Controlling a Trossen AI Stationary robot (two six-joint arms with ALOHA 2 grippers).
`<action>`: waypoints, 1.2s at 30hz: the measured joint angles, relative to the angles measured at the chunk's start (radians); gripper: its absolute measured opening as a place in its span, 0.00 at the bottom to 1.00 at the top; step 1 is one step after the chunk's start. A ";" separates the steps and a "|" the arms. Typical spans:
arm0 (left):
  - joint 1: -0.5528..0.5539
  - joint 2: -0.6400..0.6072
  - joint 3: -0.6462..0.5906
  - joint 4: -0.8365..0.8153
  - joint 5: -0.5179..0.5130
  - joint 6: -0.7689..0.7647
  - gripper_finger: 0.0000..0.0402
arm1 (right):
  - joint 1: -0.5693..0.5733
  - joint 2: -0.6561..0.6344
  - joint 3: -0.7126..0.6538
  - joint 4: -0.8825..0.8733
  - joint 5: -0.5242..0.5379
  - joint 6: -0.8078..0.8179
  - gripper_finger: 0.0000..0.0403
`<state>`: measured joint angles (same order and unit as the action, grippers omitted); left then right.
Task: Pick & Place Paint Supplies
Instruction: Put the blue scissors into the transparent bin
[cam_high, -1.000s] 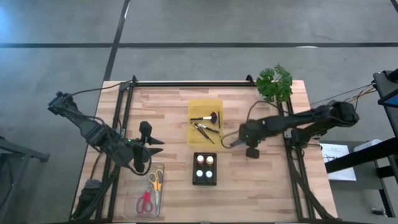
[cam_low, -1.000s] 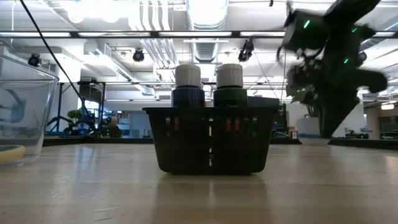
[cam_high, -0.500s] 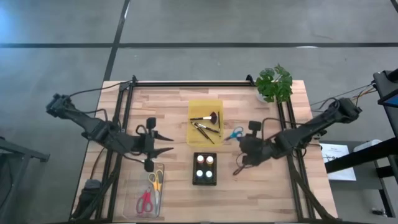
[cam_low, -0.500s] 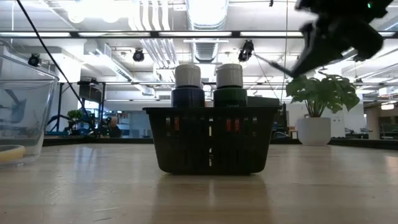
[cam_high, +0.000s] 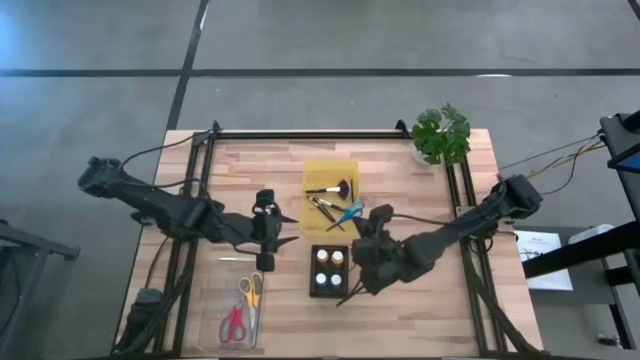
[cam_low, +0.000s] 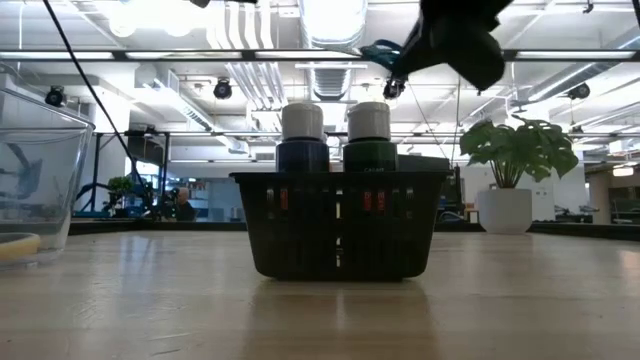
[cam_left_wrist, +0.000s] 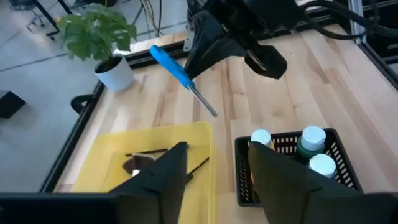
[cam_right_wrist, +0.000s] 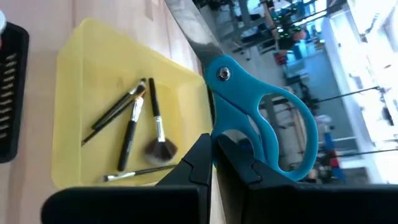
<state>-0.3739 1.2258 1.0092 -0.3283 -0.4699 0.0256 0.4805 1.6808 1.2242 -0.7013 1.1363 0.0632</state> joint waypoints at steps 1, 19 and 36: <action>0.001 0.003 0.000 0.003 0.003 0.001 0.46 | 0.000 0.016 0.016 -0.003 0.010 -0.006 0.02; 0.119 0.082 0.000 0.193 0.140 -0.181 0.62 | -0.008 0.116 0.170 0.010 0.099 -0.146 0.02; 0.233 0.245 0.000 0.350 0.276 -0.264 0.55 | -0.008 0.116 0.172 0.010 0.100 -0.164 0.02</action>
<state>-0.1409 1.4705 1.0092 0.0216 -0.1944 -0.2382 0.4728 1.7973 1.3964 -0.6910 1.2362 -0.1012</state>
